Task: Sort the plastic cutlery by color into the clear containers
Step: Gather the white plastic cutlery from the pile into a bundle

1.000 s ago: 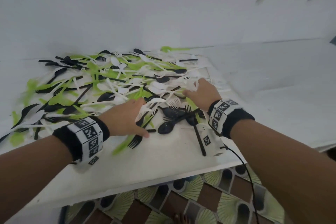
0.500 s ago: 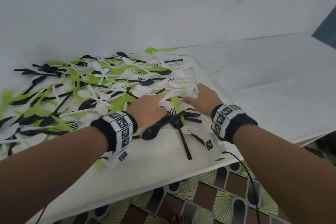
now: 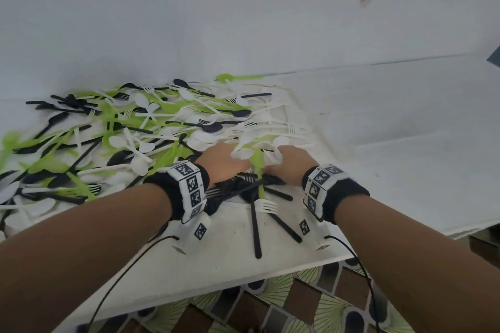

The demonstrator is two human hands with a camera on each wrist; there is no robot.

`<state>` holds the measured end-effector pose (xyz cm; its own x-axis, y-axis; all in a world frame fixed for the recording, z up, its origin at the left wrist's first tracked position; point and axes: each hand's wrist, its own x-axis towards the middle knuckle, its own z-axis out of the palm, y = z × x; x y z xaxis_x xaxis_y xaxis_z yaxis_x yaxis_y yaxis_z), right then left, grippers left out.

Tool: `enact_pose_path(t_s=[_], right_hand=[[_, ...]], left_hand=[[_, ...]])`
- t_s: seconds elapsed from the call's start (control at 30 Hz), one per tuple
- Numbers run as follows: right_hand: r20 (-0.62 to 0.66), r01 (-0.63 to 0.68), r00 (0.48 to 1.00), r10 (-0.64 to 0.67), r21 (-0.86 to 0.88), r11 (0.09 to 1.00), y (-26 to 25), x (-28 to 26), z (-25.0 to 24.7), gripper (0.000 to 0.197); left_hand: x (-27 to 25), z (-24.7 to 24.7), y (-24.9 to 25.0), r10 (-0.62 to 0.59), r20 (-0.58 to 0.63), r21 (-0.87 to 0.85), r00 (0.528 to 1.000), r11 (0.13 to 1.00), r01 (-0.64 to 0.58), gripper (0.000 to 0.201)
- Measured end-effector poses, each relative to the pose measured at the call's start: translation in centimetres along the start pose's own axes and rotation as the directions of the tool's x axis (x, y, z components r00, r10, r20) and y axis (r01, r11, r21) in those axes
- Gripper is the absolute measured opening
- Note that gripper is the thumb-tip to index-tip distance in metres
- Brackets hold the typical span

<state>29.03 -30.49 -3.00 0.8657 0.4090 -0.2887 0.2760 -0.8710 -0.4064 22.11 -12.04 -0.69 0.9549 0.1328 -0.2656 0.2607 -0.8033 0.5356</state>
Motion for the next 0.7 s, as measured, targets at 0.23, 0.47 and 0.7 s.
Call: enact_pose_path(t_s=[0.23, 0.47, 0.7], right_hand=[[0.018, 0.101, 0.995, -0.100, -0.069, 0.993, -0.1, 0.3, 0.0, 0.035], [-0.021, 0.076, 0.997, -0.075, 0.062, 0.995, 0.9, 0.7, -0.2, 0.042], [-0.137, -0.066, 0.985, 0.103, 0.250, 0.966, 3.2, 1.0, -1.6, 0.053]], left_hand=[[0.1, 1.0, 1.3, 0.079, -0.057, 0.100, 0.995, 0.992, -0.073, 0.026], [0.4, 1.6, 1.6, 0.046, -0.092, 0.044, 0.995, 0.998, -0.042, 0.022], [1.6, 2.1, 1.4, 0.002, -0.049, 0.169, 0.999, 0.986, 0.006, 0.027]])
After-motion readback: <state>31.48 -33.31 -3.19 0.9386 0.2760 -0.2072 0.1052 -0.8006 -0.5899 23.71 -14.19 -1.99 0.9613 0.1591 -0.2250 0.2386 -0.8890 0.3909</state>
